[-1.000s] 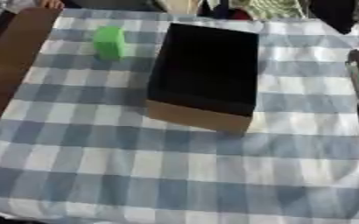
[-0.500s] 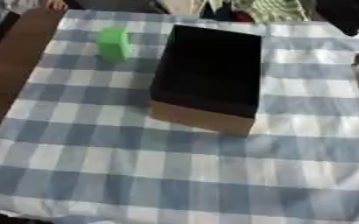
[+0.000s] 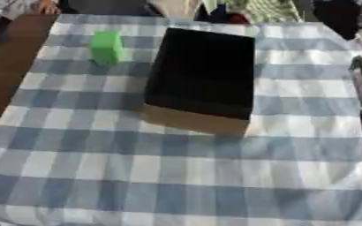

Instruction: Pick up objects on the table and place them in the box.

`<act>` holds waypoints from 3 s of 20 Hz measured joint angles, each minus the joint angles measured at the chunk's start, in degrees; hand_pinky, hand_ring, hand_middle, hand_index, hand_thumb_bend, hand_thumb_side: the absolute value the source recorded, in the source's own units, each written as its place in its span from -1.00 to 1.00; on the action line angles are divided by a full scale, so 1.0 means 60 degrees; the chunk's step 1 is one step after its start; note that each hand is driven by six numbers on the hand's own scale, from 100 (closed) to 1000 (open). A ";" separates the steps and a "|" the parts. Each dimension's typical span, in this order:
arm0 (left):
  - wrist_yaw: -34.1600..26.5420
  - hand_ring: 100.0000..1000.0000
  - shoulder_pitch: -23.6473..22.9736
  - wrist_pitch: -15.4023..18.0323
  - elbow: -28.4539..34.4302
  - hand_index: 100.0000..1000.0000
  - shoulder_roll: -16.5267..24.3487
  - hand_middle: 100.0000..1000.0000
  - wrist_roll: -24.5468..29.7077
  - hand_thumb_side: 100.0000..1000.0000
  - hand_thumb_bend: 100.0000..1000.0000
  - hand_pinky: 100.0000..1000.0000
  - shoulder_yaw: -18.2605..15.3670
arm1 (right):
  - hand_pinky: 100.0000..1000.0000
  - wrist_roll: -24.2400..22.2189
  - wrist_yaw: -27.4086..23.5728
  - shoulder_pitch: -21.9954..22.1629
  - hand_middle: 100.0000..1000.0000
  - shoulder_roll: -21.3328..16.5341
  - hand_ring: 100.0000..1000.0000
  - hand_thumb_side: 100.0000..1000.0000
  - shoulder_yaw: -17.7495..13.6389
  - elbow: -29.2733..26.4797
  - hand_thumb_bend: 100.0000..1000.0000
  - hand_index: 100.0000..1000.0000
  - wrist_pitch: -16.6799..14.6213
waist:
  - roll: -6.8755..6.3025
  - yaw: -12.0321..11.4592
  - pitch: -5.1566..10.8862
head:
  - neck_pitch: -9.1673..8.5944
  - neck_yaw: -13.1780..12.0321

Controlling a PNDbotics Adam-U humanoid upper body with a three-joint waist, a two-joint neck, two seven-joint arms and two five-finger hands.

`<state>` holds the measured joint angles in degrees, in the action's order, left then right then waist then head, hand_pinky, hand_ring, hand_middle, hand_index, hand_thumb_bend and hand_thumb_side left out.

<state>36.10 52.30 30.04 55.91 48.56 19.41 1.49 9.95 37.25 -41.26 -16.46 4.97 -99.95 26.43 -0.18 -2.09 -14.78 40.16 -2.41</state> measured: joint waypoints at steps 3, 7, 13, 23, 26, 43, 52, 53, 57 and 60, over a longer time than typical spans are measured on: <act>0.0399 0.62 0.0458 0.0175 -0.0518 1.00 -0.0215 0.64 0.0225 -0.29 0.10 0.17 -0.0003 | 0.67 -0.0003 -0.0018 0.0001 0.53 0.0013 0.79 -0.46 0.0001 0.0000 -1.00 0.80 0.0009 | -0.0004 0.0021 -0.0006 | -0.0005 -0.0041; 0.1045 0.67 0.1048 0.0321 -0.1254 1.00 -0.0501 0.69 0.0501 -0.30 0.18 0.15 -0.0055 | 0.67 -0.0004 -0.0029 0.0001 0.53 0.0015 0.80 -0.47 0.0005 0.0000 -1.00 0.80 0.0014 | -0.0005 0.0045 -0.0032 | -0.0044 -0.0109; 0.2150 0.72 0.1588 0.0504 -0.1942 1.00 -0.0846 0.76 0.0631 -0.34 0.22 0.19 -0.0069 | 0.67 0.0002 -0.0097 -0.0005 0.53 0.0018 0.80 -0.48 0.0057 0.0000 -1.00 0.80 0.0035 | -0.0012 0.0102 -0.0140 | -0.0126 -0.0253; 0.1648 0.73 0.1997 0.0497 -0.2534 1.00 -0.1128 0.75 0.1850 -0.90 0.45 0.52 -0.0173 | 0.66 -0.0003 -0.0210 -0.0004 0.53 0.0023 0.80 -0.52 0.0100 0.0001 -1.00 0.80 0.0099 | -0.0108 0.0142 -0.0317 | -0.0309 -0.0472; 0.1250 0.73 0.2088 0.0160 -0.2518 1.00 -0.1133 0.74 0.2186 -1.00 0.43 0.55 -0.0188 | 0.66 0.0016 -0.0265 0.0002 0.52 0.0022 0.80 -0.52 0.0115 0.0001 -1.00 0.80 0.0117 | -0.0148 0.0174 -0.0359 | -0.0370 -0.0521; 0.0618 0.81 0.2518 -0.0941 -0.2332 1.00 -0.1562 0.84 0.3288 -1.00 0.26 0.77 -0.0241 | 0.66 0.0048 -0.0449 0.0071 0.50 0.0022 0.79 -0.51 0.0120 0.0002 -1.00 0.80 0.0146 | -0.0240 0.0299 -0.0502 | -0.0494 -0.0731; 0.0629 0.78 0.2614 -0.1277 -0.2354 1.00 -0.1820 0.82 0.3624 -1.00 0.20 0.92 -0.0238 | 0.65 0.0140 -0.0576 0.0071 0.50 0.0022 0.78 -0.49 0.0118 0.0002 -1.00 0.79 0.0206 | -0.0251 0.0399 -0.0606 | -0.0494 -0.0772; 0.0629 0.78 0.2623 -0.1316 -0.2355 1.00 -0.1854 0.81 0.3662 -1.00 0.19 0.93 -0.0238 | 0.65 0.0150 -0.0594 0.0070 0.49 0.0022 0.78 -0.48 0.0118 0.0002 -1.00 0.79 0.0210 | -0.0250 0.0405 -0.0620 | -0.0494 -0.0775; 0.0581 0.76 0.2633 -0.1397 -0.2355 1.00 -0.1932 0.79 0.3743 -1.00 0.13 0.92 -0.0237 | 0.65 0.0182 -0.0621 0.0067 0.49 0.0023 0.78 -0.48 0.0118 0.0002 -1.00 0.79 0.0234 | -0.0246 0.0430 -0.0662 | -0.0509 -0.0812; 0.0535 0.75 0.2645 -0.1398 -0.2355 1.00 -0.1969 0.78 0.3745 -1.00 0.07 0.91 -0.0237 | 0.65 0.0187 -0.0674 0.0064 0.49 0.0024 0.78 -0.48 0.0118 0.0002 -1.00 0.79 0.0233 | -0.0247 0.0492 -0.0718 | -0.0552 -0.0858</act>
<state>39.31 68.17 21.65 41.77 36.75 41.88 0.06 11.07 33.21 -40.88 -16.32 5.68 -99.94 27.83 -1.67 0.87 -19.09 36.85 -7.55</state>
